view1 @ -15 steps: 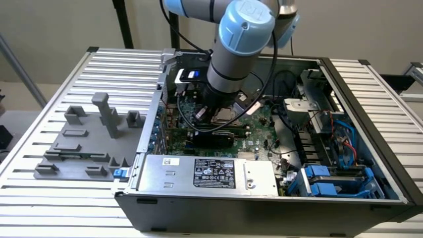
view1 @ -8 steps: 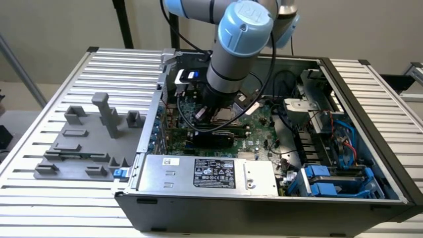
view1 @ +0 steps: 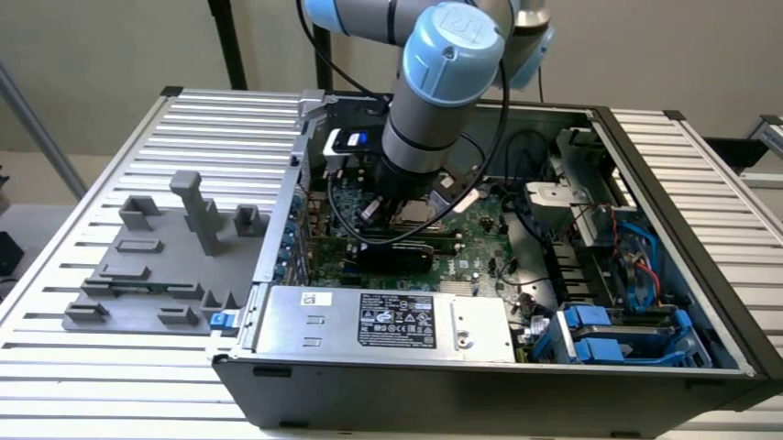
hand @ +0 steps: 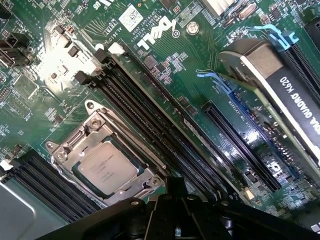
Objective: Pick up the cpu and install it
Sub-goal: 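Install the second cpu locking lever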
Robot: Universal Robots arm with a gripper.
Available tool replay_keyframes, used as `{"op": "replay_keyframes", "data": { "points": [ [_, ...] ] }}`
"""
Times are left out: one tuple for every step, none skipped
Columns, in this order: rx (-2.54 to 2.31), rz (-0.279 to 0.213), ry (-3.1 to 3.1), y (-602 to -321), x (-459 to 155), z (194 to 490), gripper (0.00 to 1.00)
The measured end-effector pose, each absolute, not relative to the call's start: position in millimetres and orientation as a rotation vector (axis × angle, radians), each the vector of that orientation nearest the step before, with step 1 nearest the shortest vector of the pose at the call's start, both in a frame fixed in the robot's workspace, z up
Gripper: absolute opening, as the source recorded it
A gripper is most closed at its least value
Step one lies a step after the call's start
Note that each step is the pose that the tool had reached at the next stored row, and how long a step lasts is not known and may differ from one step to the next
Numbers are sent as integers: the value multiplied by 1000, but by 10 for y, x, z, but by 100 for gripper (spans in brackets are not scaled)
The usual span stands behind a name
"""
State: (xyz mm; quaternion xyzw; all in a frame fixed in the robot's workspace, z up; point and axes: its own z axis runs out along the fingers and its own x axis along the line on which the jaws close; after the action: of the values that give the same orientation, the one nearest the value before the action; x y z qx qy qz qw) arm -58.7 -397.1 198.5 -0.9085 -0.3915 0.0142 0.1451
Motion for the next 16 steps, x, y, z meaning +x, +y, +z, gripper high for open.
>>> {"op": "replay_keyframes", "data": {
  "points": [
    [-2617, 40, -1128, -3967, -587, 1984, 11],
    [-2617, 40, -1128, -3963, -587, 1982, 11],
    [-2616, 40, -1128, -3958, -587, 1979, 11],
    [-2616, 40, -1128, -3952, -587, 1974, 11],
    [-2617, 40, -1128, -3944, -588, 1967, 11],
    [-2616, 40, -1128, -3936, -588, 1961, 11],
    [-2616, 39, -1128, -3928, -588, 1955, 11],
    [-2616, 40, -1128, -3921, -589, 1952, 11],
    [-2617, 40, -1128, -3917, -590, 1952, 11],
    [-2617, 40, -1129, -3913, -590, 1952, 11],
    [-2617, 41, -1130, -3911, -590, 1951, 11],
    [-2617, 40, -1130, -3911, -590, 1961, 11],
    [-2616, 40, -1130, -3910, -590, 1983, 11],
    [-2616, 40, -1130, -3910, -590, 2021, 11],
    [-2616, 41, -1131, -3911, -590, 2064, 11],
    [-2616, 41, -1131, -3911, -590, 2105, 11]
  ]
}}
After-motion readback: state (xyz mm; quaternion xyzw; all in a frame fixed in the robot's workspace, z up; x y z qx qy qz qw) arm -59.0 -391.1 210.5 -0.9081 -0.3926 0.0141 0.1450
